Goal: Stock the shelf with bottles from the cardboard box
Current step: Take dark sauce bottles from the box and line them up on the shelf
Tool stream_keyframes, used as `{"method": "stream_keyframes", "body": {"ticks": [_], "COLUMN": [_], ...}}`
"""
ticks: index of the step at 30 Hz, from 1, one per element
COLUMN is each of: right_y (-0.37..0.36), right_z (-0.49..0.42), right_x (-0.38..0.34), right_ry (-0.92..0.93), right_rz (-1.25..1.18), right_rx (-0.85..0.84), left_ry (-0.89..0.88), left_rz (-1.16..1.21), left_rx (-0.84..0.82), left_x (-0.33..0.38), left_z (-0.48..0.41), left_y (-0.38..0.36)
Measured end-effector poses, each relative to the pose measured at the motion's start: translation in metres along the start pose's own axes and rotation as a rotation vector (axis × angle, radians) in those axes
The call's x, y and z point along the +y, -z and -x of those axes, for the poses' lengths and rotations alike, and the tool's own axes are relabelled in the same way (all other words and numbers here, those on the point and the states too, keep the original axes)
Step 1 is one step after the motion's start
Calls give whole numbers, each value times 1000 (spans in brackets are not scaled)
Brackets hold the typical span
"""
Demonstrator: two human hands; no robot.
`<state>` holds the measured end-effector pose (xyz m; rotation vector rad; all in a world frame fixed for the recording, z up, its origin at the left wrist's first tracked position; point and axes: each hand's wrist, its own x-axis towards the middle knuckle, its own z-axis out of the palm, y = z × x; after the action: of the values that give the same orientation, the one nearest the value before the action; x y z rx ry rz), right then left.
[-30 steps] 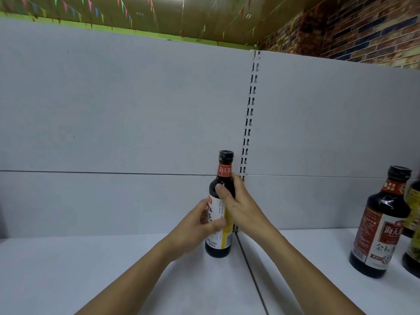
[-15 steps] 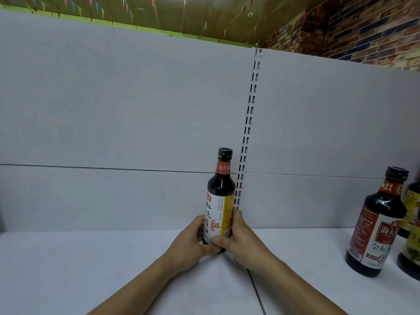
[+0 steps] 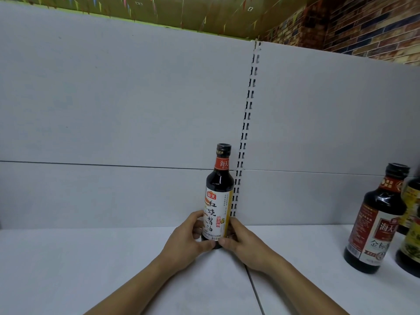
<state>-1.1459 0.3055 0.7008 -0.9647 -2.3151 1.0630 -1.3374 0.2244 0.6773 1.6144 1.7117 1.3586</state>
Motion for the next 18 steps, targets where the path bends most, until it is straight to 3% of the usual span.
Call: {"method": "stream_keyframes", "body": {"ticks": [10,18], "right_y": [-14,-19], "right_z": [0,3], "right_x": [5,1], "right_ry": [23,71], "right_rz": [99,193], "right_rx": [88,149], "left_ry": [-6,-56], "left_rz": [-118,-240], "left_rx": [87,60], "left_x": [-3,3], "left_z": [1,6], "left_y": [-8,-9]}}
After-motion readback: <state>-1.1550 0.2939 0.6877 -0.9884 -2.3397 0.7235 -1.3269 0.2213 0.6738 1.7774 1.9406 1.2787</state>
